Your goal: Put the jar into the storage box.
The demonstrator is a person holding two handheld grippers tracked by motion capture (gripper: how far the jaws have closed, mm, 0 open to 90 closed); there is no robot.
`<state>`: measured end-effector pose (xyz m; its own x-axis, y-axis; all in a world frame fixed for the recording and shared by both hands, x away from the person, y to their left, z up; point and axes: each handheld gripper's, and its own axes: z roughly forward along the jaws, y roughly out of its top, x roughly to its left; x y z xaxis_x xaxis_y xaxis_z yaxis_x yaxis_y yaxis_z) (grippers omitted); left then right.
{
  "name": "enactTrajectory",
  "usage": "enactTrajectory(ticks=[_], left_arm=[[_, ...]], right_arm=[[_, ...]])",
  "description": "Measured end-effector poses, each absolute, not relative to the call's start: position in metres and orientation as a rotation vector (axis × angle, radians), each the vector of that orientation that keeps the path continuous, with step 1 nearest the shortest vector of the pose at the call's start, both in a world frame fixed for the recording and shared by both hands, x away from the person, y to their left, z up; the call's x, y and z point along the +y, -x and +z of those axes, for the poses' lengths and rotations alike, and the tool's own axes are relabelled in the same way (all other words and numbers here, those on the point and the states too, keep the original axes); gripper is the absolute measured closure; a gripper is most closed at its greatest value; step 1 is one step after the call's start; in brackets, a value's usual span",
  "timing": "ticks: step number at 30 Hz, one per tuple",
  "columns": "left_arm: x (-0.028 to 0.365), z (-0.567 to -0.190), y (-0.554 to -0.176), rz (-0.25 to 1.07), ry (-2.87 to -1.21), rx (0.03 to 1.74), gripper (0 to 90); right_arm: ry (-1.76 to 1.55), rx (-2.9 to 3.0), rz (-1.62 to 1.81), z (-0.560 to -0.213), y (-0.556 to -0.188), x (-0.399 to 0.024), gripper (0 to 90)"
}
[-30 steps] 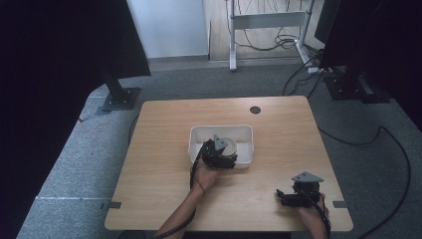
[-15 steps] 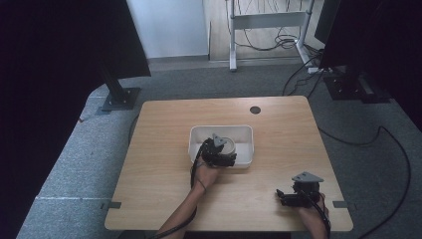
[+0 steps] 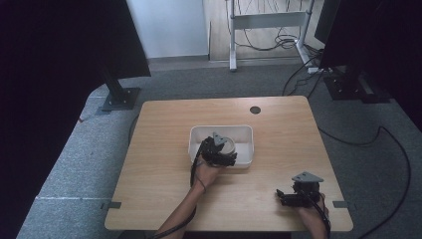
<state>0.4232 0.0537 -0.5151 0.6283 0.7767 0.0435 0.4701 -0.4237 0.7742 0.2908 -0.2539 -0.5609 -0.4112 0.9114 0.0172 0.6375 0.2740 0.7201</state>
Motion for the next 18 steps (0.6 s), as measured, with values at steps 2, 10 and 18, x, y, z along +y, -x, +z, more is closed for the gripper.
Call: enactTrajectory(ticks=[2, 10, 18], left_arm=[[0.0534, -0.5151, -0.4225, 0.517, -2.095, 0.974, 4.0], [0.0556, -0.5132, -0.4188, 0.530, -2.111, 0.953, 4.3], [0.0595, -0.5086, -0.4144, 0.533, -2.105, 0.940, 4.2]], right_arm=[[-1.399, 2.149, 0.928, -0.5610, -0.2908, -0.2539, 2.3], [-1.399, 2.149, 0.928, -0.5610, -0.2908, -0.2539, 2.3], [-1.400, 2.149, 0.928, -0.5610, -0.2907, -0.2538, 2.3]])
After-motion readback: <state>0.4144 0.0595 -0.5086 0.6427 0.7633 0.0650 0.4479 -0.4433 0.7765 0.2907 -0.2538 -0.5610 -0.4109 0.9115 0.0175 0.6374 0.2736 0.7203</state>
